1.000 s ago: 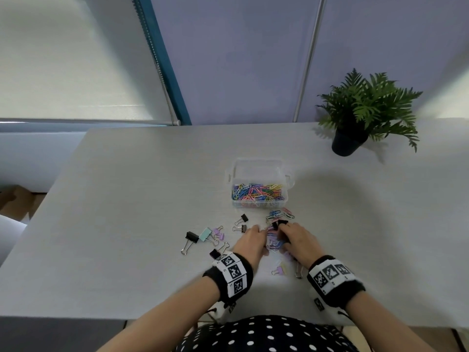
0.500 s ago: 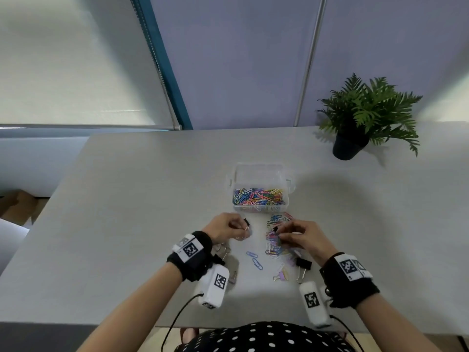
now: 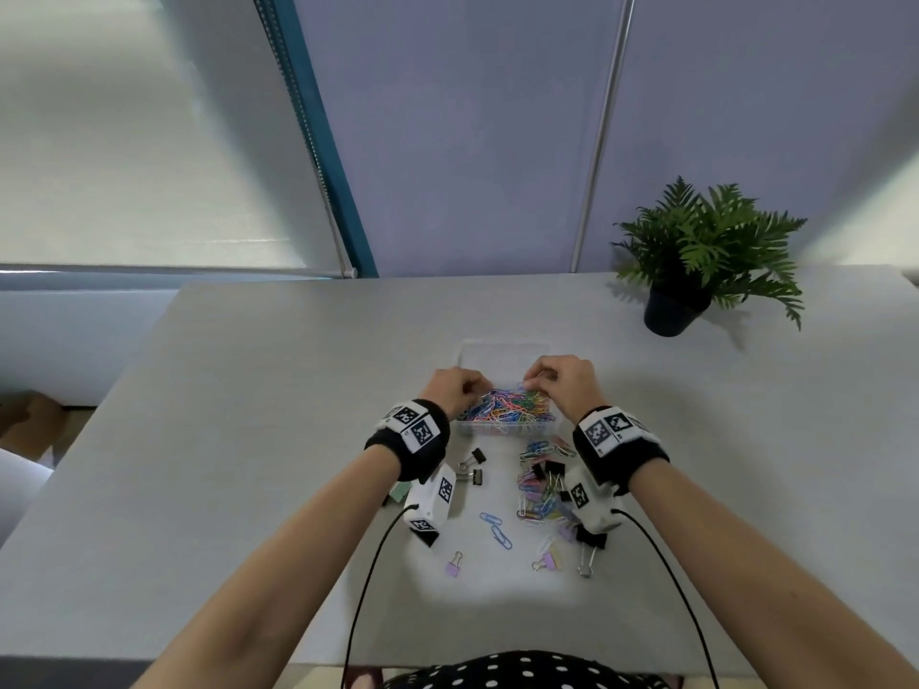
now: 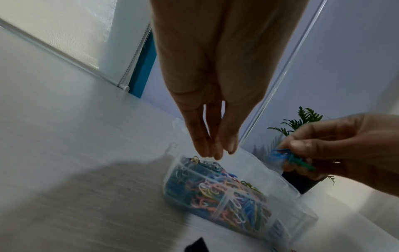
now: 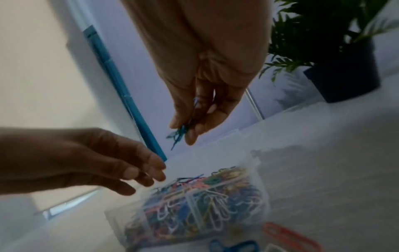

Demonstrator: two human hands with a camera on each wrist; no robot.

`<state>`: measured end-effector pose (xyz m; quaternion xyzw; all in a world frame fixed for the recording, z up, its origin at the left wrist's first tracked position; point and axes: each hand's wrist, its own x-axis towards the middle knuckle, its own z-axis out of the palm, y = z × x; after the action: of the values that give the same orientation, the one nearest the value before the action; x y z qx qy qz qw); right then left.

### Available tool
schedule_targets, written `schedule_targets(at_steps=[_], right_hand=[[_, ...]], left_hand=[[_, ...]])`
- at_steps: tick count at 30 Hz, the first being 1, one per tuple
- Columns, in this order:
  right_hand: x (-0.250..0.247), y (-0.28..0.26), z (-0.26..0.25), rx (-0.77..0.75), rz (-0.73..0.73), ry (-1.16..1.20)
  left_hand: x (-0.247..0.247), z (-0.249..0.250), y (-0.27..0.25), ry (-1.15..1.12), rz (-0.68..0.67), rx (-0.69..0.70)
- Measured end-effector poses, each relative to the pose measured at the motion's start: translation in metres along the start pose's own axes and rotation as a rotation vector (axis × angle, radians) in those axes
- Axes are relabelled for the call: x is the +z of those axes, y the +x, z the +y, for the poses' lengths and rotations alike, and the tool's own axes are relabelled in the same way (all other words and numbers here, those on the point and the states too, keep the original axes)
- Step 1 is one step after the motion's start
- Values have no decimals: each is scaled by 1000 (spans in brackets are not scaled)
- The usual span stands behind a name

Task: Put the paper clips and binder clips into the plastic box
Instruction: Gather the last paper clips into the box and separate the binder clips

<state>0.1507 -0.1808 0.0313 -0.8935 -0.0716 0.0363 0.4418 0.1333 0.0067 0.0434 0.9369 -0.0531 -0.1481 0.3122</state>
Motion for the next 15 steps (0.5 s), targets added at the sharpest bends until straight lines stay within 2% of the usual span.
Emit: schedule_targets(at_steps=[4, 8, 11, 15], right_hand=[[-1, -1, 8, -25, -93, -81], [-8, -17, 7, -59, -100, -108], [-10, -42, 1, -113, -212, -77], [-5, -82, 5, -168, -522, -346]], left_hand=[[-4, -9, -12, -40, 104, 81], [-4, -13, -33, -62, 112, 178], [8, -13, -53, -19, -37, 194], [42, -24, -77, 178, -263, 208]])
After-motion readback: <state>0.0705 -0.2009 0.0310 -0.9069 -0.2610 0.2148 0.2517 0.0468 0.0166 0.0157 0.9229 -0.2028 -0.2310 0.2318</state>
